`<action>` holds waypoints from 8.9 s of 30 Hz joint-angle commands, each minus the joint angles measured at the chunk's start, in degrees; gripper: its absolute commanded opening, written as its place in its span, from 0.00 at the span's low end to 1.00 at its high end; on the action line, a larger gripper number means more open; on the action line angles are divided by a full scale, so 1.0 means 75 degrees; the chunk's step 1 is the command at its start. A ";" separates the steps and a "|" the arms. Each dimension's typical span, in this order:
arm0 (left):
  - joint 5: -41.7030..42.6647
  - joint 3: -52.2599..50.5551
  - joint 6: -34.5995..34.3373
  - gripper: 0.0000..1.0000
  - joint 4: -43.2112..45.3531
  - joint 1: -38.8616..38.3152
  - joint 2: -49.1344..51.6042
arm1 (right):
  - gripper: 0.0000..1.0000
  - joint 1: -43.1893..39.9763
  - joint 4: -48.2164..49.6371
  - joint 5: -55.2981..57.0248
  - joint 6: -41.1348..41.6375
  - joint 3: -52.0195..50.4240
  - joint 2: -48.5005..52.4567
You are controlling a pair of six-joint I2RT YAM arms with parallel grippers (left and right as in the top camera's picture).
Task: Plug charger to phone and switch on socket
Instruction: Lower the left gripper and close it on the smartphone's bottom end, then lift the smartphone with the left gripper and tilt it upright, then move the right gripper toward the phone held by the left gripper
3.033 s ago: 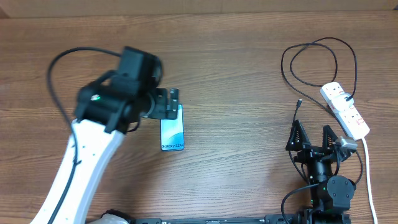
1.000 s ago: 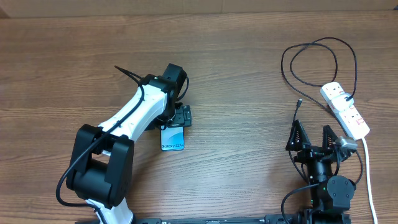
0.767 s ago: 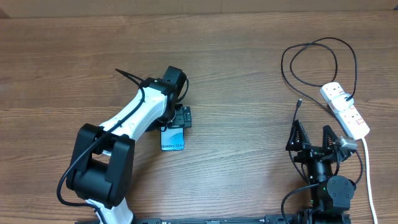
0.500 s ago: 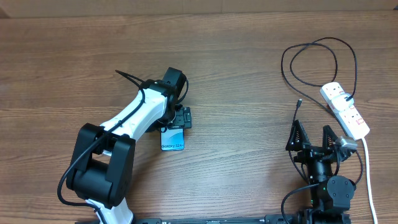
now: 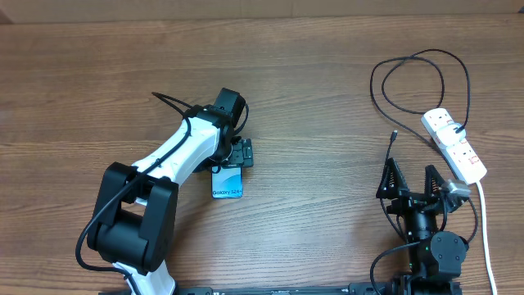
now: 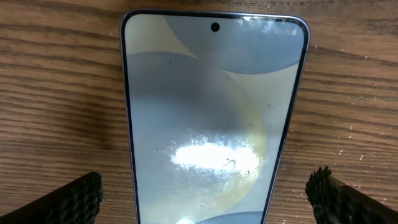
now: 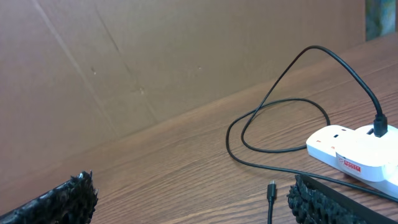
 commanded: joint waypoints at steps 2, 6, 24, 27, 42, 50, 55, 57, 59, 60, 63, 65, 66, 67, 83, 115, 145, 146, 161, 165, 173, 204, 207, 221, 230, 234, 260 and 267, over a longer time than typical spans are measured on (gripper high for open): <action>0.0032 -0.0067 0.0119 1.00 0.0009 -0.0003 0.0085 | 1.00 -0.0017 0.0044 0.0035 -0.0085 -0.0082 -0.0082; 0.0035 -0.0119 0.0117 1.00 0.0058 -0.0003 0.0085 | 1.00 -0.0017 0.0044 0.0035 -0.0085 -0.0082 -0.0082; 0.0038 -0.1052 0.0117 1.00 0.1037 -0.0009 0.0085 | 1.00 -0.0017 0.0044 0.0035 -0.0087 -0.0082 -0.0082; 0.0038 -0.1052 0.0143 1.00 0.1017 -0.0009 0.0085 | 1.00 -0.0017 0.0044 0.0035 -0.0085 -0.0082 -0.0082; 0.0224 -0.1052 0.0772 0.88 0.1040 -0.0009 0.0085 | 1.00 -0.0017 0.0044 0.0035 -0.0085 -0.0082 -0.0082; 0.0420 -0.1052 0.0769 0.77 0.1026 -0.0009 0.0085 | 1.00 -0.0017 0.0044 0.0035 -0.0085 -0.0082 -0.0082; 0.0431 -0.1052 0.0580 0.70 0.1020 -0.0009 0.0085 | 1.00 -0.0017 0.0044 0.0035 -0.0087 -0.0082 -0.0082; 0.0434 -0.1052 0.0428 0.66 0.1020 -0.0009 0.0085 | 1.00 -0.0017 0.0044 0.0035 -0.0085 -0.0082 -0.0082; 0.0431 -0.1052 0.0332 0.64 0.1020 -0.0009 0.0085 | 1.00 -0.0017 0.0044 0.0035 -0.0085 -0.0082 -0.0079; 0.0434 -0.1052 0.0306 0.63 0.1020 -0.0009 0.0085 | 1.00 -0.0017 0.0044 0.0035 -0.0085 -0.0082 -0.0079; 0.0440 -0.1049 0.0277 0.59 0.1000 -0.0009 0.0085 | 1.00 -0.0017 0.0044 0.0035 -0.0085 -0.0082 -0.0067; 0.0434 -0.1046 0.0283 0.58 0.0970 -0.0009 0.0085 | 1.00 -0.0017 0.0044 0.0035 -0.0085 -0.0082 -0.0067; 0.0437 -0.1040 0.0283 0.58 0.0941 -0.0009 0.0082 | 1.00 -0.0017 0.0044 0.0035 -0.0085 -0.0082 -0.0067; 0.0434 -0.1014 0.0286 0.57 0.0895 -0.0009 0.0082 | 1.00 -0.0017 0.0044 0.0035 -0.0085 -0.0082 -0.0067; 0.0839 -0.0047 0.0283 0.49 0.0108 -0.0009 0.0082 | 1.00 -0.0017 0.0044 0.0035 -0.0087 -0.0082 -0.0067; 0.2244 0.3608 0.0321 0.43 -0.4739 -0.0009 0.0082 | 1.00 -0.0017 0.0044 0.0035 -0.0085 -0.0082 -0.0067; 0.5826 0.3710 0.1157 0.43 -0.5170 0.1550 0.0082 | 1.00 -0.0017 0.0044 0.0035 -0.0085 -0.0082 -0.0067; 0.5881 0.3710 0.1151 0.43 -0.5158 0.1550 0.0082 | 1.00 -0.0017 0.0044 0.0035 -0.0085 -0.0082 -0.0067; 0.6414 0.3710 0.1154 0.43 -0.5135 0.1550 0.0082 | 1.00 -0.0017 0.0044 0.0035 -0.0085 -0.0082 -0.0067; 0.6411 0.3710 0.1154 0.43 -0.5132 0.1547 0.0082 | 1.00 -0.0017 0.0044 0.0035 -0.0087 -0.0082 -0.0067; 0.5846 0.3710 0.1119 0.39 -0.4855 0.1515 0.0082 | 1.00 -0.0017 0.0044 0.0035 -0.0085 -0.0082 -0.0067; 0.1343 0.3710 0.1078 0.40 -0.4581 0.1478 0.0082 | 1.00 -0.0015 0.0143 -0.1049 0.1075 -0.0082 -0.0067; 0.1346 0.3710 0.1125 0.40 -0.4596 0.1478 0.0082 | 1.00 -0.0015 0.0248 -0.2690 0.2664 -0.0082 -0.0067; 0.1378 0.3707 0.1122 0.41 -0.4596 0.1428 0.0082 | 1.00 -0.0015 -0.0443 -0.4832 0.2311 0.0271 0.0029; 0.2151 0.3707 0.0915 0.41 -0.4301 0.1428 0.0082 | 1.00 -0.0015 -0.2804 -0.3258 0.1093 0.1836 0.1542; 0.2602 0.3707 0.0504 0.40 -0.4077 0.1419 0.0082 | 0.99 -0.0015 -0.3599 -0.3013 0.0740 0.2608 0.2745; 0.2634 0.3707 -0.0682 0.41 -0.3468 0.0927 0.0085 | 1.00 0.5068 -0.2101 -0.1244 0.2812 0.5039 0.8530; 0.2632 0.3707 -0.1920 0.40 -0.2970 0.0892 0.0085 | 1.00 0.5068 -0.0973 -0.1585 0.2815 0.5039 0.9457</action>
